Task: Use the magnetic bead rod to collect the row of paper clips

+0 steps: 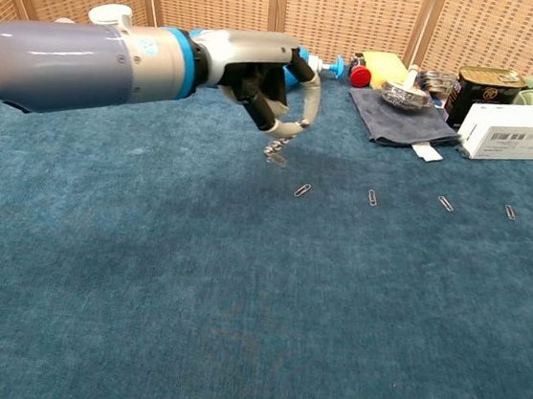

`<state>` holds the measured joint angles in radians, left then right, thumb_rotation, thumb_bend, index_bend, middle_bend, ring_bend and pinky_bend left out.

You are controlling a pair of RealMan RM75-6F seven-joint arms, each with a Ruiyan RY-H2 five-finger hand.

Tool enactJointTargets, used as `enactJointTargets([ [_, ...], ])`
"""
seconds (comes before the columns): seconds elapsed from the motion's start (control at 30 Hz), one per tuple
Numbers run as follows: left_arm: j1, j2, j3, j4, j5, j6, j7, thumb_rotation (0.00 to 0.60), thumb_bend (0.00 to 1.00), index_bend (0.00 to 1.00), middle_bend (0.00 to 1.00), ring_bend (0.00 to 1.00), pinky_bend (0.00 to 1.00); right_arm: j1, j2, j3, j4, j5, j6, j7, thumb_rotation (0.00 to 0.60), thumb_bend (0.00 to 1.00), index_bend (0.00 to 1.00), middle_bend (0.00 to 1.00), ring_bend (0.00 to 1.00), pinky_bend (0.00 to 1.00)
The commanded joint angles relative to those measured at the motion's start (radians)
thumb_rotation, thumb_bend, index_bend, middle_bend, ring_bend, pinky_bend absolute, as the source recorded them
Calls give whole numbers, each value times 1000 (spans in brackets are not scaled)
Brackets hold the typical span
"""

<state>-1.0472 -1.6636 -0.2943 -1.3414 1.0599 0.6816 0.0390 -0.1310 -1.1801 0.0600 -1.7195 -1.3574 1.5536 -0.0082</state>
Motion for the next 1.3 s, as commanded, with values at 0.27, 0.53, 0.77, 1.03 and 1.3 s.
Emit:
enactJointTargets([
  [0.27,-59,-90,-1,86,-28,-17,34,600,469,590,1000,1000,1000,-8,1,-1,8,3,5,14,600,395,208,202,98,432],
  [0.53,-94,-134,8,143,-57,-34,78,600,469,590,1000,1000,1000,-12,-2,0,21,10,2,31,600,395,208,202,97,432],
  [0.77,-111,-158,14,176,-74,-43,100,600,468,590,1000,1000,1000,-14,-2,2,28,16,-1,39,600,394,208,203,98,432],
  [1.03,-125,-173,16,200,-93,-48,123,600,469,590,1000,1000,1000,-15,-7,3,40,18,-5,52,600,395,208,203,97,432],
  [1.3,-130,-181,21,211,-102,-49,135,600,468,591,1000,1000,1000,-17,-7,4,43,20,-4,55,600,394,208,203,98,433],
])
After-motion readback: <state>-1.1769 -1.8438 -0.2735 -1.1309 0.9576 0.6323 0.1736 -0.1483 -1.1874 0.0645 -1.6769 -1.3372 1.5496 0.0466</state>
